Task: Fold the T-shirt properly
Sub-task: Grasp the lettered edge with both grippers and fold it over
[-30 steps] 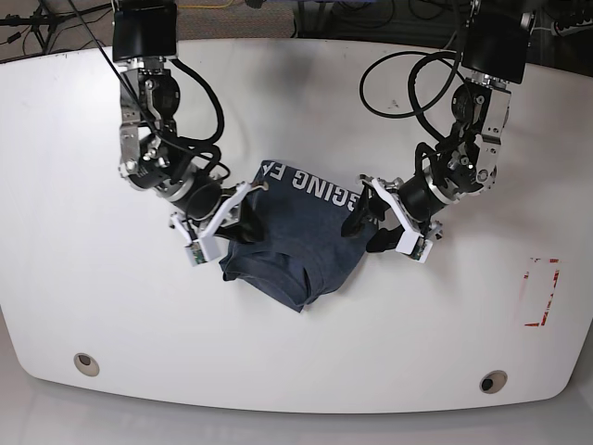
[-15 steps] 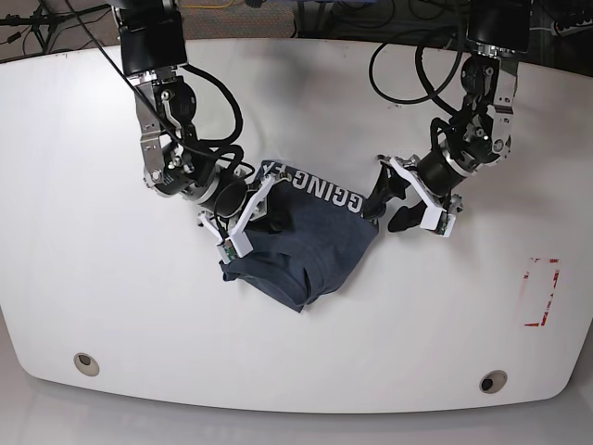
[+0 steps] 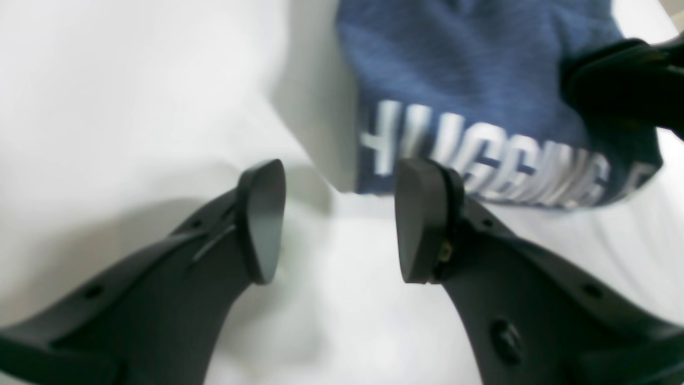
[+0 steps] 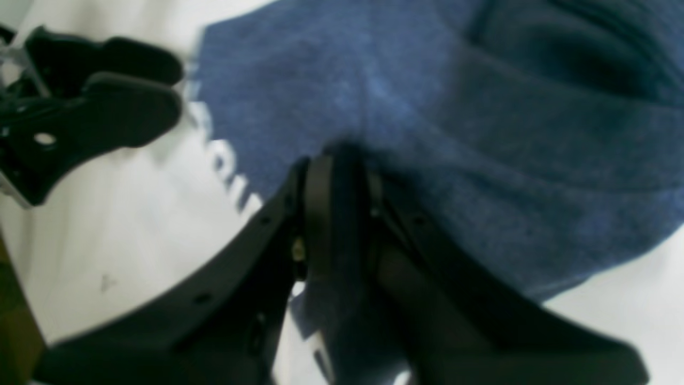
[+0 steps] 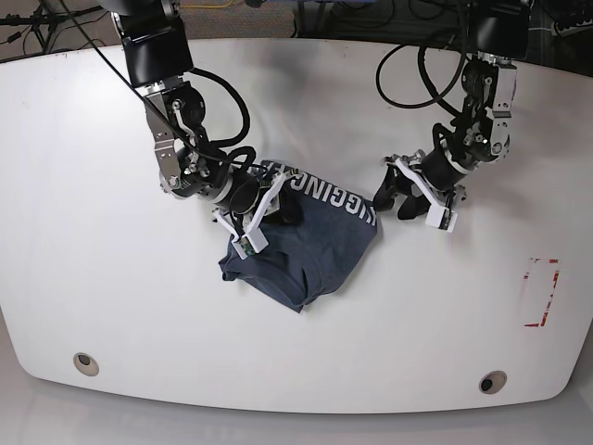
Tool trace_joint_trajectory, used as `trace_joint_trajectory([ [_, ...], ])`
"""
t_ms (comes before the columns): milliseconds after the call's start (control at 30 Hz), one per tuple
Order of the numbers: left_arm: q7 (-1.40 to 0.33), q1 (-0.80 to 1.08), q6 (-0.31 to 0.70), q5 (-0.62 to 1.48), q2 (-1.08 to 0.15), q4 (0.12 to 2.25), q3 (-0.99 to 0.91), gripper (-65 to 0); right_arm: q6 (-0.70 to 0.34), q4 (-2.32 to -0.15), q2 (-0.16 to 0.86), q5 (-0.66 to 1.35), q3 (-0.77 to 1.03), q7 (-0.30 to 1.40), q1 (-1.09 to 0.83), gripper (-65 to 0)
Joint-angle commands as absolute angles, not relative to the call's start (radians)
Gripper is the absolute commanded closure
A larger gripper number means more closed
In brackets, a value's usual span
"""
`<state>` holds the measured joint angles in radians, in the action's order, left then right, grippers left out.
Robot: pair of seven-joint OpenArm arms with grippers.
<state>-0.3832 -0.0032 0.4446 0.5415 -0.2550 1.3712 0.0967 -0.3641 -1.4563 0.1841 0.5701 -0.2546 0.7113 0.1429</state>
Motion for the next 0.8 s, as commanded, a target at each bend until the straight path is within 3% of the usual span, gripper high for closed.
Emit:
trace_joint_trajectory([
  [0,-0.349,-0.041,0.455,0.561,-0.248,1.346,0.113,-30.7,-0.372,-1.442,0.197,0.584,-0.272,0.642,0.163,-7.3],
  [367,-0.348,-0.087,0.456,0.556,-0.203,1.287,0.157,-29.3,-0.372,-1.422,0.203,0.584,-0.282,0.638,0.157,-7.3],
  [600,-0.349,-0.130,0.456,0.556,-0.191,1.210,0.166,-8.6,-0.372,-1.426,0.206,0.584,-0.282,0.638,0.156,-7.3],
  [767,-0.354,-0.127,0.456,0.561,-0.196,1.233,0.166,-7.8,-0.372,-1.425,0.209,0.584,-0.282,0.638,0.156,-7.3],
])
